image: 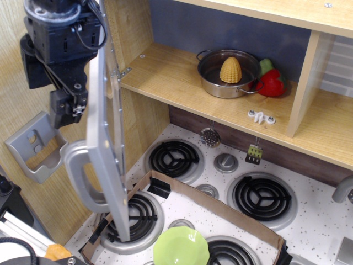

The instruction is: Close microwave

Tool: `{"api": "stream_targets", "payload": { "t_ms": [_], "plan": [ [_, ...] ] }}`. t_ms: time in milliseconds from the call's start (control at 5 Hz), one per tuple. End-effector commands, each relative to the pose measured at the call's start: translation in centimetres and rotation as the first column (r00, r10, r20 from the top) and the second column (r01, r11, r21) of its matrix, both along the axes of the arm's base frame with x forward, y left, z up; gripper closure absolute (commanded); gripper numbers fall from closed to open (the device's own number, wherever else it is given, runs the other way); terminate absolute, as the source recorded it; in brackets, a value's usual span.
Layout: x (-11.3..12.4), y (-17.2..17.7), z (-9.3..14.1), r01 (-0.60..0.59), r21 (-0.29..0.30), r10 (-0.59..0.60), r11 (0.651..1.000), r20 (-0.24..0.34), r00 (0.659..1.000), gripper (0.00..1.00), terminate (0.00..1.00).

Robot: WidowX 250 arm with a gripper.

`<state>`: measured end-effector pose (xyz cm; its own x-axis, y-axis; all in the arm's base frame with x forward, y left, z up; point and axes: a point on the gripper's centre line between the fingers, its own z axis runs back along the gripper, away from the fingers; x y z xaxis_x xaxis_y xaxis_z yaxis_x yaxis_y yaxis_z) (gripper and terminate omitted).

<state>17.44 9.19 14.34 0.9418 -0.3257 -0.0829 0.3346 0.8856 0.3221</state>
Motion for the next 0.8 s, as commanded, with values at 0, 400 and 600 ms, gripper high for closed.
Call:
{"api": "stream_targets", "payload": {
  "t_ms": [0,400,600],
  "plan": [
    [3.8,-2.5,0.6,-0.021,-0.086,0.039,0.996,0.212,0.977,0.0,0.0],
    [6.7,-5.2,2.2,-0.012,-0.121,0.064,0.993,0.433,0.899,0.0,0.0],
    [8.2,-6.4,2.4,0.006,-0.145,0.072,0.989,0.522,0.85,0.0,0.0]
  ]
}}
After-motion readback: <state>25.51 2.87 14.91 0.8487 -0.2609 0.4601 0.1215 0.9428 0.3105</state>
